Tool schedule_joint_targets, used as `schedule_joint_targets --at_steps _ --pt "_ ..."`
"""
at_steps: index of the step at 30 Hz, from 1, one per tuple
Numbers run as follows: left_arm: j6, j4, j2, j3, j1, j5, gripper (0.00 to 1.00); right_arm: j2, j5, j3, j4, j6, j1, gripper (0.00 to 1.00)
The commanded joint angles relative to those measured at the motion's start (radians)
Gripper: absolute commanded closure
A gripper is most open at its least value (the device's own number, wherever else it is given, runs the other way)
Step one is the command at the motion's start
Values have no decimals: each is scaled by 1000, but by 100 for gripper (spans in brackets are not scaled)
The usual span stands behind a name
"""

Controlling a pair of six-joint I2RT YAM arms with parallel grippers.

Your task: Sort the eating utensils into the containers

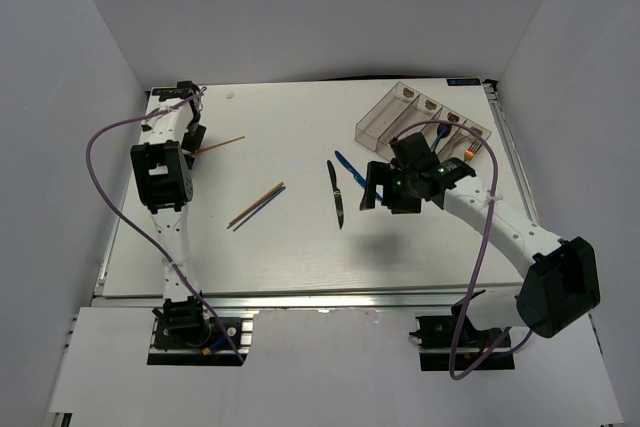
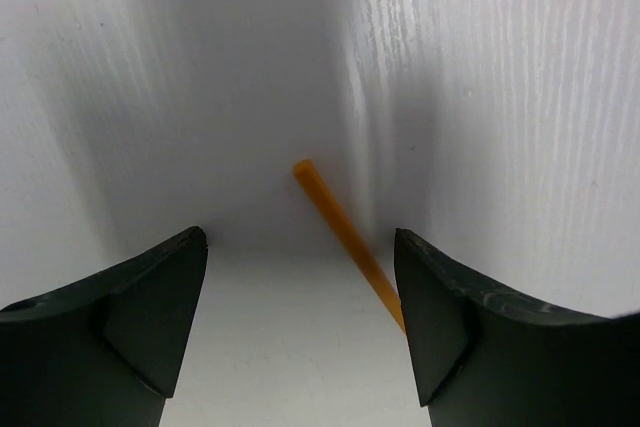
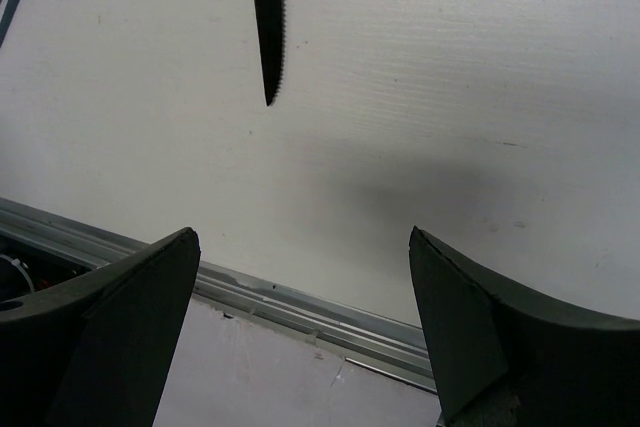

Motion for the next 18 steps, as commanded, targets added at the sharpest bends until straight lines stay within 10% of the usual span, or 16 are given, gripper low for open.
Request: schedule_joint_targets --at_steps 1,12,18 --pt "-30 -50 8 24 -3 -6 16 -20 -16 -21 50 -2 2 11" --pt "9 -35 59 5 -14 67 45 -37 -24 -47 71 -10 -14 11" --pt "42 2 10 -105 -20 80 100 -51 -51 -32 71 -25 -52 11"
